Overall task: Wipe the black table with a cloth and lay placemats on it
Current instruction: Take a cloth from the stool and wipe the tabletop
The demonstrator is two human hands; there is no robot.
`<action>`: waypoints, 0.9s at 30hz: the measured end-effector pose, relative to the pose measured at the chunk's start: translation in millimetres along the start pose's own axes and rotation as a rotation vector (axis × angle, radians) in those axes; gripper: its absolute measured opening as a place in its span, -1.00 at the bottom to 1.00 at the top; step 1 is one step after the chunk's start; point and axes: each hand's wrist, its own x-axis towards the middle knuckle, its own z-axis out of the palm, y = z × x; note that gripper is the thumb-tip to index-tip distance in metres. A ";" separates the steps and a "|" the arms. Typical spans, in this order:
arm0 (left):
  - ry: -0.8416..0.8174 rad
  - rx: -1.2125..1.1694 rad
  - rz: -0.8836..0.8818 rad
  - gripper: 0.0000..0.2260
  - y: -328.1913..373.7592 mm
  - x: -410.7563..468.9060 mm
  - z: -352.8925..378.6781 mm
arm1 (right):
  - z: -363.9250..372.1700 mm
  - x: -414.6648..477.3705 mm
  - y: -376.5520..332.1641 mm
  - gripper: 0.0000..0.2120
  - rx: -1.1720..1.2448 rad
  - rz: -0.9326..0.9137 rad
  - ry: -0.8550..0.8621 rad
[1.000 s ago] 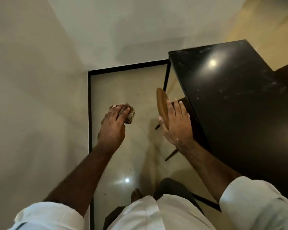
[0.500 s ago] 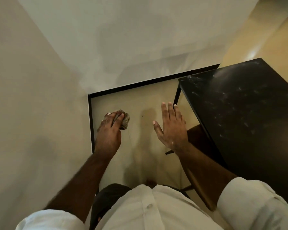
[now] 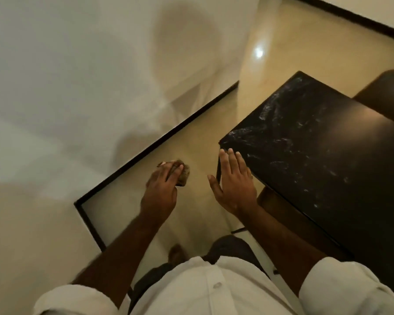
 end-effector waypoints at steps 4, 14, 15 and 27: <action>-0.149 0.010 0.230 -0.32 17.6 95.8 2.8 | -9.6 23.8 16.8 -0.17 0.059 0.238 0.069; -0.366 -0.056 0.671 -0.35 137.4 251.6 76.5 | -6.7 63.8 105.2 -0.29 0.438 0.593 0.175; -0.404 -0.088 0.707 -0.31 151.4 260.5 86.6 | -7.9 66.8 113.2 -0.35 0.594 0.657 0.199; -0.956 -0.108 1.336 0.03 275.3 320.4 165.9 | -41.5 94.2 171.7 -0.61 1.649 1.426 1.155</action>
